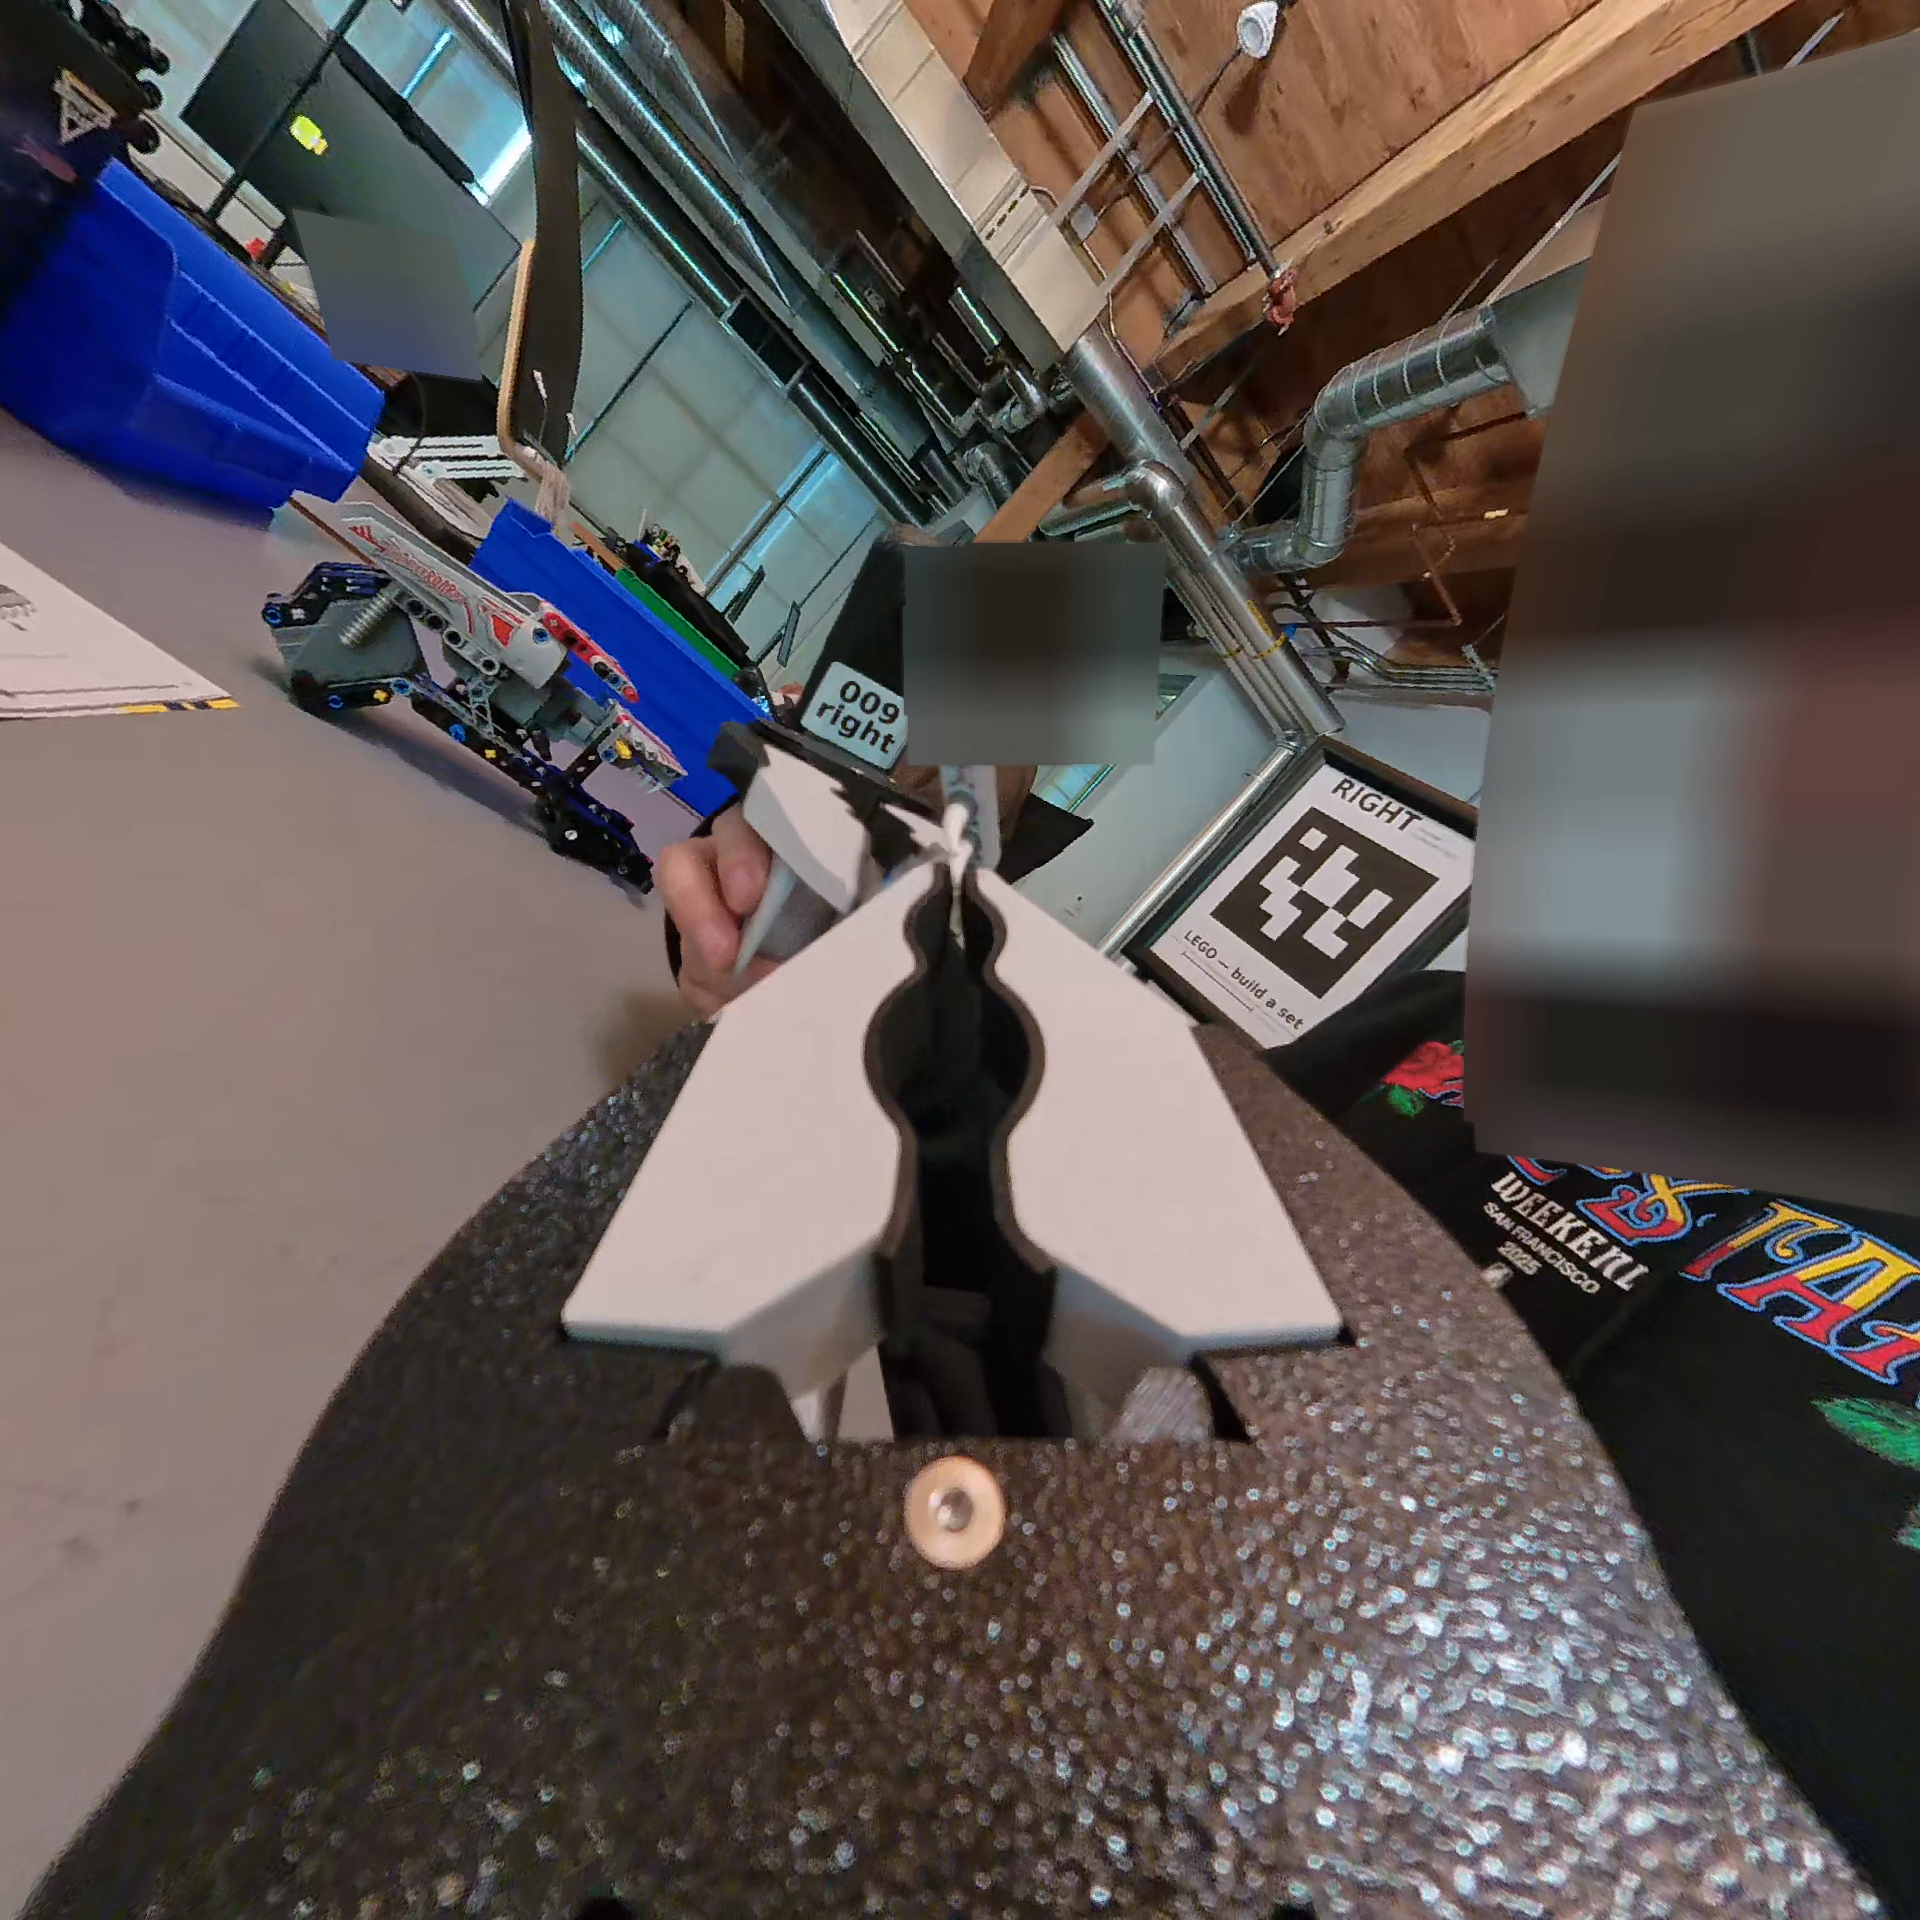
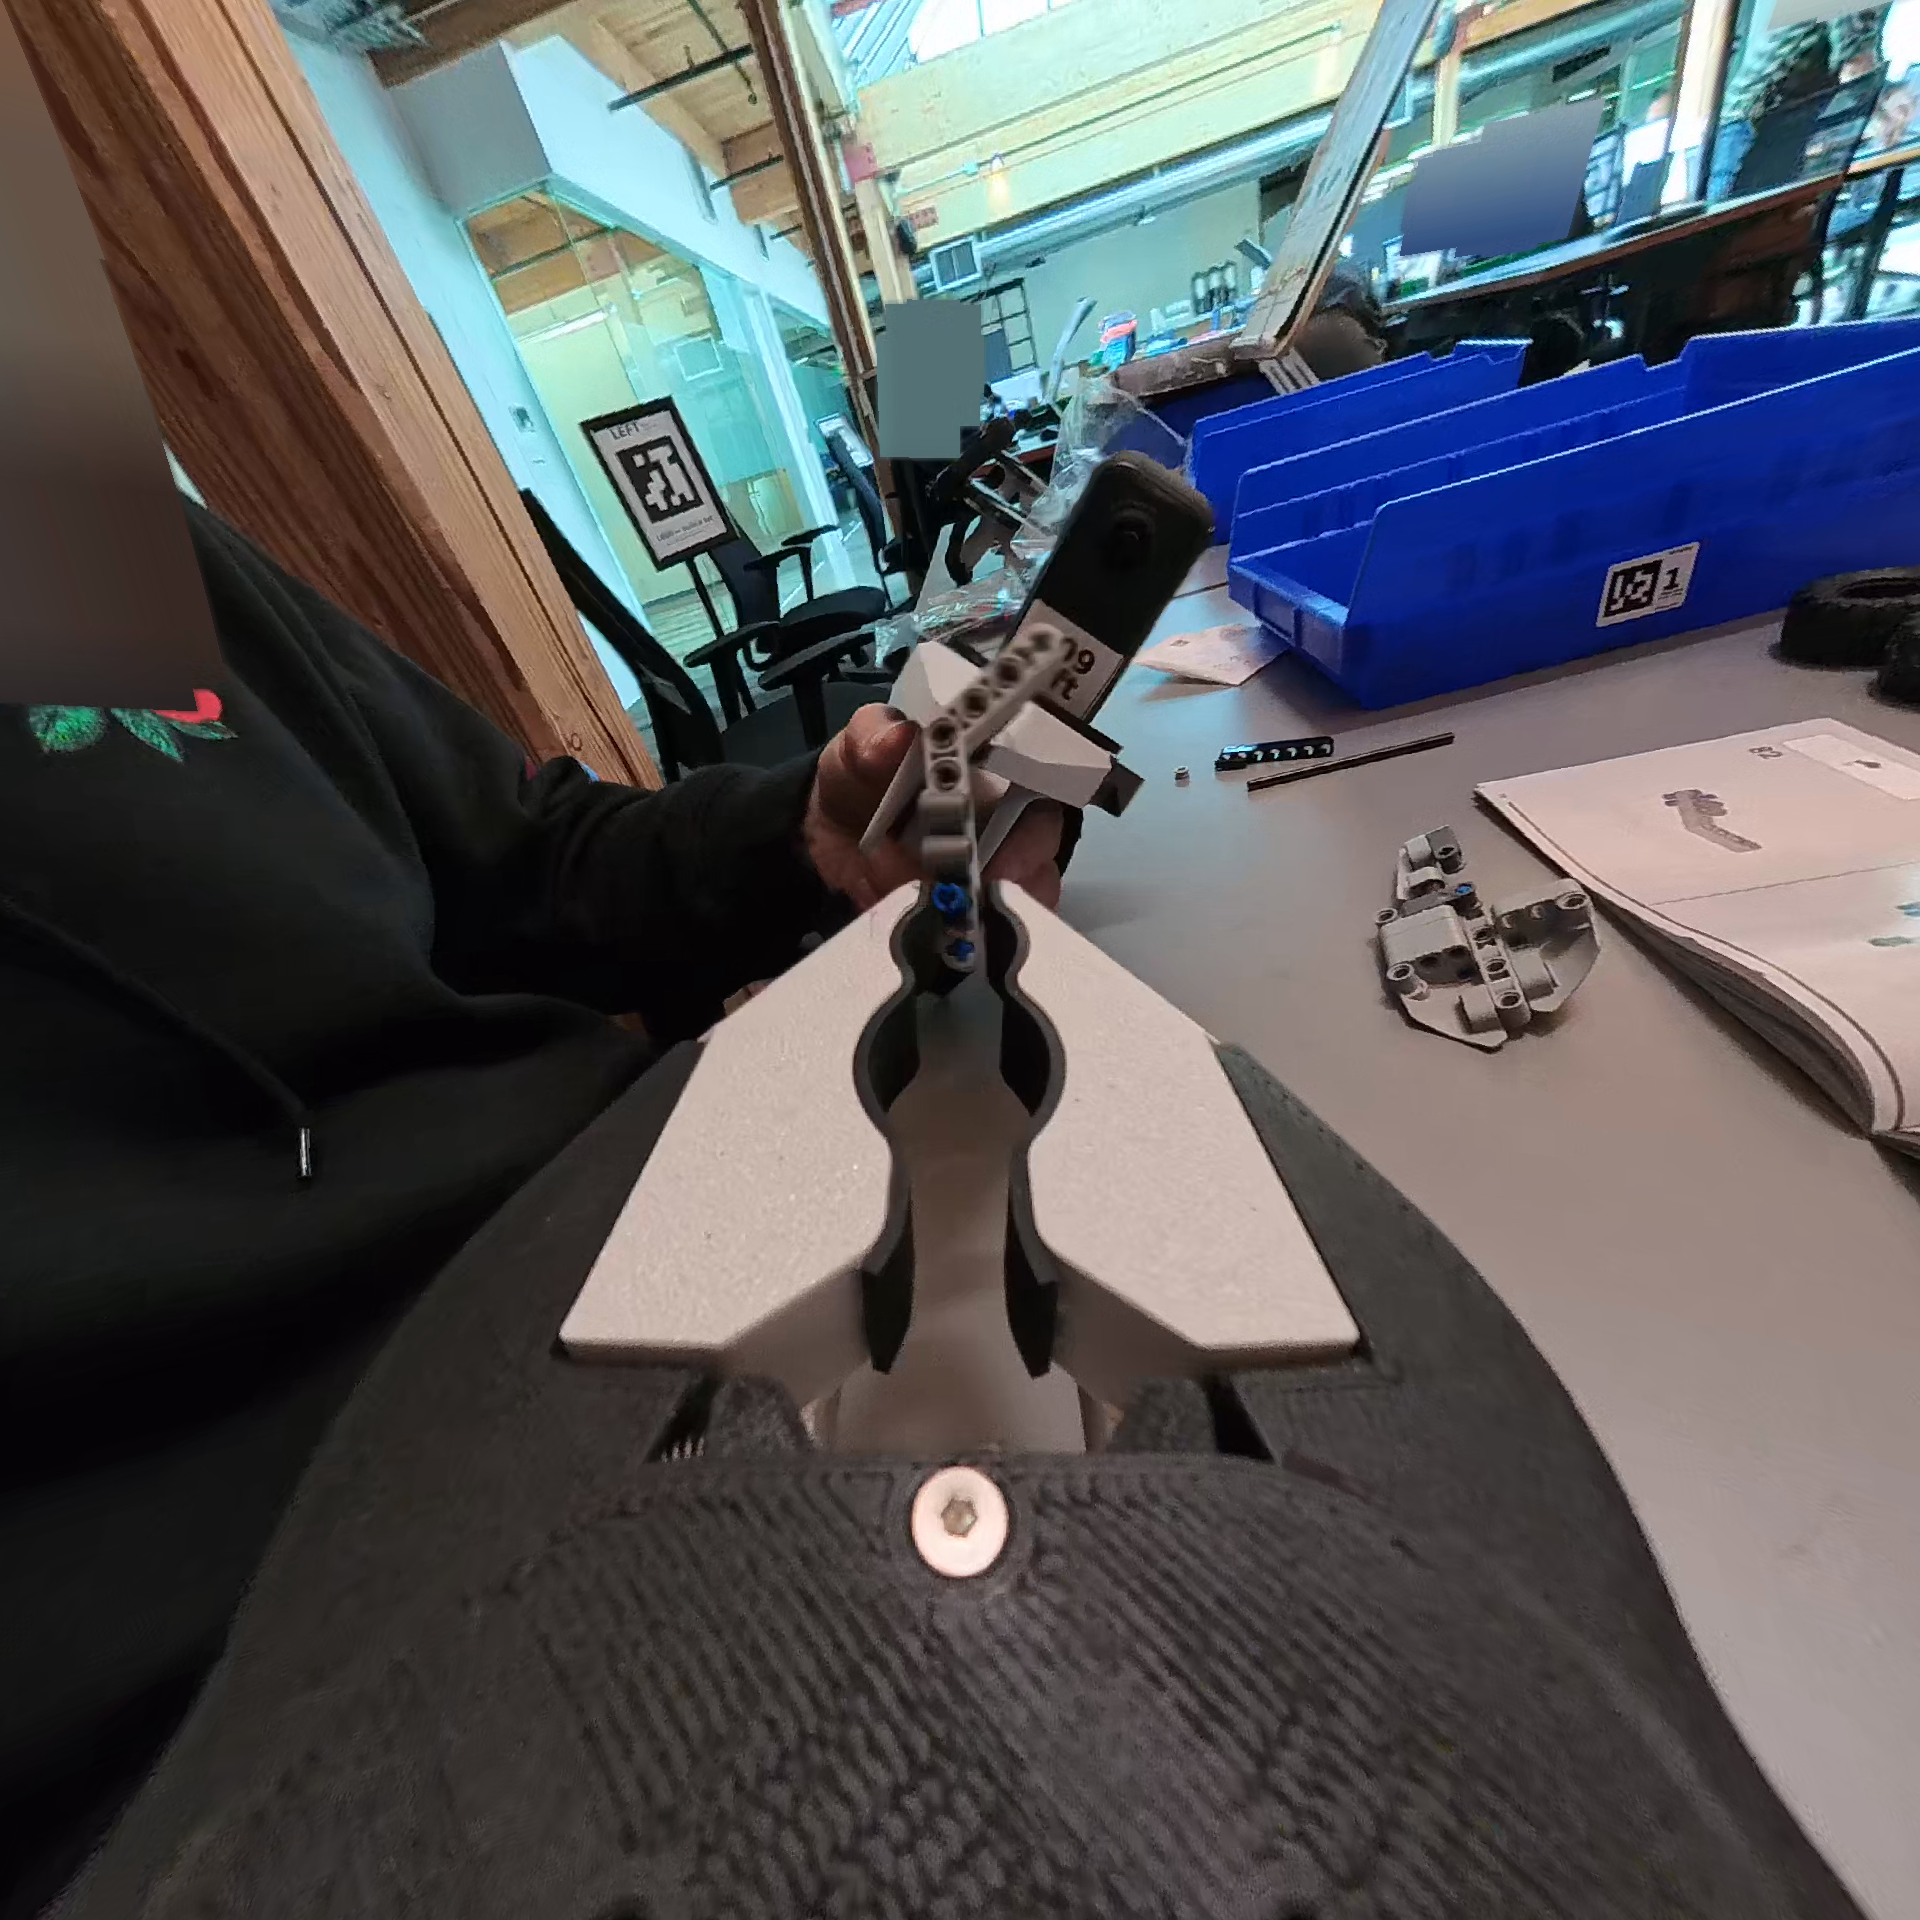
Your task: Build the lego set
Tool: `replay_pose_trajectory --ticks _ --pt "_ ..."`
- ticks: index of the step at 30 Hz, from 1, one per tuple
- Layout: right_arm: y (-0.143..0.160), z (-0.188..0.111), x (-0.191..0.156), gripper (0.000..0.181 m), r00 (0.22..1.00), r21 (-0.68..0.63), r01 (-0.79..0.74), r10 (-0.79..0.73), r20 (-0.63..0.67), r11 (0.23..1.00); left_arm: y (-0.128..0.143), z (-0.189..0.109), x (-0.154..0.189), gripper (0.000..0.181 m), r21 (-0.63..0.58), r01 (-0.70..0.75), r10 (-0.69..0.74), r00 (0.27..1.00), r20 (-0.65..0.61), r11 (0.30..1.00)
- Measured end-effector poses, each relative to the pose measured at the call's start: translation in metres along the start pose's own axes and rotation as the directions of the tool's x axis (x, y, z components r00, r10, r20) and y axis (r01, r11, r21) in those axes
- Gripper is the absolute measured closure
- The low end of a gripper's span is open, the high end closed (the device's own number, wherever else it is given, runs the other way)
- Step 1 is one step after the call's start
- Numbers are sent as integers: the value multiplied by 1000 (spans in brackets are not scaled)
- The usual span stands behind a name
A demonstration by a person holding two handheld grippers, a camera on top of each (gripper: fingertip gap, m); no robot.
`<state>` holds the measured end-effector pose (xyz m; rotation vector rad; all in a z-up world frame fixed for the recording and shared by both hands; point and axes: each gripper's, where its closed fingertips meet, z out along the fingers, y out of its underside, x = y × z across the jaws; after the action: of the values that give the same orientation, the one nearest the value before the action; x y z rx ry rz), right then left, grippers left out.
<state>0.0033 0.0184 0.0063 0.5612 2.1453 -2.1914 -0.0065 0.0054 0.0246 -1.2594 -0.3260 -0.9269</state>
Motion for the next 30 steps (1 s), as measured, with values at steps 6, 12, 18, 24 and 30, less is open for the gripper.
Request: replay_pose_trajectory --ticks 6,12,18,24,30 --pt "-15 -6 14 145 990 32 65 -60 -131 997 4 0 -7 181 -61 -29 34 997 76 998" --pt "-7 11 5 160 953 -103 260 -273 -131 960 9 4 -11 181 -96 -12 22 994 106 995" --pt "-8 12 4 174 957 -85 253 -262 -124 964 9 4 -12 181 -104 -33 46 991 129 994" --pt "-8 11 2 174 988 -36 132 -135 -71 991 9 6 -9 181 -134 -115 133 982 136 984" --pt "-6 14 5 175 998 16 -54 55 -42 998 9 0 -16 181 -164 -180 209 961 179 970"
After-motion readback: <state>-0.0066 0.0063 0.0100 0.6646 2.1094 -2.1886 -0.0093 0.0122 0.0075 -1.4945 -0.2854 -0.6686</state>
